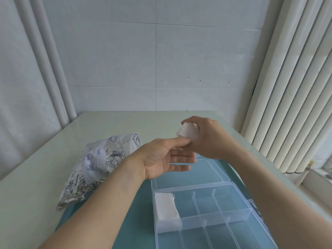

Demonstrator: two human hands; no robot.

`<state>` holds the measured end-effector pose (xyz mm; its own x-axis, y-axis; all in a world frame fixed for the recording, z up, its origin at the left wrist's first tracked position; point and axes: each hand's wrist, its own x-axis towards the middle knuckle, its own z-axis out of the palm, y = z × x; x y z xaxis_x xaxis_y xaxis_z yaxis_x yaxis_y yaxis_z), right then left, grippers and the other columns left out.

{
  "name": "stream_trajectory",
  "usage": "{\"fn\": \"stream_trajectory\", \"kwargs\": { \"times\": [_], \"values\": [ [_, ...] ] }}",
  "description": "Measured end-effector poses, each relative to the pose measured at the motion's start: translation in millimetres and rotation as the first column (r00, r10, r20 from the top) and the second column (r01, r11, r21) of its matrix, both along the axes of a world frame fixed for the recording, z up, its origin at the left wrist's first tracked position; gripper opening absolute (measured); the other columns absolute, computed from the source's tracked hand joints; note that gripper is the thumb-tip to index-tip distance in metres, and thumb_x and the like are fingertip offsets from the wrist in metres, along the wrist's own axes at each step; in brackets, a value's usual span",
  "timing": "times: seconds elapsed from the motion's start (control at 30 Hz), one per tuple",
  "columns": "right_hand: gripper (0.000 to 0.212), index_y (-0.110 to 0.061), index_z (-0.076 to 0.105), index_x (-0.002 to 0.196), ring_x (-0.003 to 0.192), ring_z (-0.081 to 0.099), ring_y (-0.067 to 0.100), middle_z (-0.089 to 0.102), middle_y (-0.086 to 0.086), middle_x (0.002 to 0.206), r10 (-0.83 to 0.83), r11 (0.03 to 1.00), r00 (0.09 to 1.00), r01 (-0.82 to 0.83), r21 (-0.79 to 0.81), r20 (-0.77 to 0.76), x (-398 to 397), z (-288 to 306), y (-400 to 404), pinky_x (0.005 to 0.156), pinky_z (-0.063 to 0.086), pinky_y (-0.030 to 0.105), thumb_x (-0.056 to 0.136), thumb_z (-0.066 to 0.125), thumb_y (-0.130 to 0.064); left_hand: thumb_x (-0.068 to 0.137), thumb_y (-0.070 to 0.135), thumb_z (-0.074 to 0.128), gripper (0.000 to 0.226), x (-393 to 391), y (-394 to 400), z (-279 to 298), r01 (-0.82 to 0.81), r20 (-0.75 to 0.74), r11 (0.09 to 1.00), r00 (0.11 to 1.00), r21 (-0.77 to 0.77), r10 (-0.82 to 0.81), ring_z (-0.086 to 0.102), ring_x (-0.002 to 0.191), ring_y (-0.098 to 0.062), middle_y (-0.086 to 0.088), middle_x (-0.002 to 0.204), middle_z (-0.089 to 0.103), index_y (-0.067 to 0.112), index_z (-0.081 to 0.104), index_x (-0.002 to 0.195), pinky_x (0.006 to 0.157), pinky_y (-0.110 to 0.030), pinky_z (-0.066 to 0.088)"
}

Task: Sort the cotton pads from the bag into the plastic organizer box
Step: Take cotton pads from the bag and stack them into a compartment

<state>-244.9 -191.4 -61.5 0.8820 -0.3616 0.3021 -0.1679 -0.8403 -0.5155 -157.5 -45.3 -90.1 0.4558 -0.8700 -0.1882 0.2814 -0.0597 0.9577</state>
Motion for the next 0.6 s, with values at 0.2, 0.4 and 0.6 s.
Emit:
{"fn": "stream_trajectory", "kwargs": {
  "times": [0.2,0.4,0.6],
  "values": [
    [0.044,-0.024,0.061,0.119,0.089,0.064,0.014,0.066,-0.012,0.097,-0.007,0.993,1.000,0.004,0.120,0.025,4,-4,4,0.068,0.047,0.022,0.079,0.077,-0.031,0.079,0.045,0.075,0.056,-7,-7,-5,0.002,-0.004,1.000,1.000,-0.028,-0.002,0.066,0.113,-0.036,-0.017,0.110,0.065,0.005,0.066,0.118,0.098,-0.052,0.052],
    [0.090,-0.034,0.037,0.147,0.097,0.059,0.001,0.052,-0.026,0.098,0.117,0.975,0.992,-0.107,0.193,-0.041,1,-3,15,0.074,0.042,0.010,0.072,0.085,-0.031,0.096,0.031,0.060,0.032,-11,-14,-8,-0.063,-0.006,0.989,0.998,-0.132,0.063,0.068,0.101,-0.029,-0.007,0.104,0.069,0.015,0.067,0.122,0.099,-0.049,0.052],
    [0.119,-0.033,0.018,0.156,0.121,0.047,0.013,0.044,-0.007,0.136,0.214,0.975,0.966,-0.221,-0.030,-0.143,-3,-1,10,0.101,0.046,0.032,0.064,0.093,-0.028,0.098,0.010,0.048,0.021,-4,-14,-6,-0.195,-0.169,0.943,0.974,-0.268,0.153,0.069,0.074,-0.021,-0.010,0.089,0.072,0.006,0.067,0.104,0.065,-0.028,0.059]
  ]
}}
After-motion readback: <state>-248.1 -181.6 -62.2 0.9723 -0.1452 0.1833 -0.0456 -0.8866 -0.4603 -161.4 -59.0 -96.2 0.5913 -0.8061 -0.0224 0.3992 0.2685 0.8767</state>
